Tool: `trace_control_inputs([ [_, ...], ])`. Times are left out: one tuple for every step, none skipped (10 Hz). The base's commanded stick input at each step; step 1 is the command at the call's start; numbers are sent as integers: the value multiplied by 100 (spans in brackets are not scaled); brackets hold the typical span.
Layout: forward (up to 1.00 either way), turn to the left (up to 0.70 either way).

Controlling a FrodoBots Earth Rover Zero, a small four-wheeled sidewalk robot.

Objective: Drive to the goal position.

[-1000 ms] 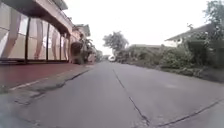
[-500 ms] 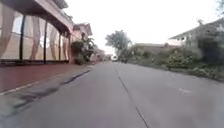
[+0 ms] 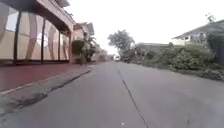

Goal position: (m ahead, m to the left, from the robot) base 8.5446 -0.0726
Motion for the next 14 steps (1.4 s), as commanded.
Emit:
trace_control_inputs([
  [100, -17],
  [100, 8],
  [100, 8],
  [100, 8],
  [100, 8],
  [100, 8],
  [100, 8],
  [100, 8],
  [100, 8],
  [100, 8],
  [100, 8],
  [100, 8],
  [100, 8],
  [100, 8],
])
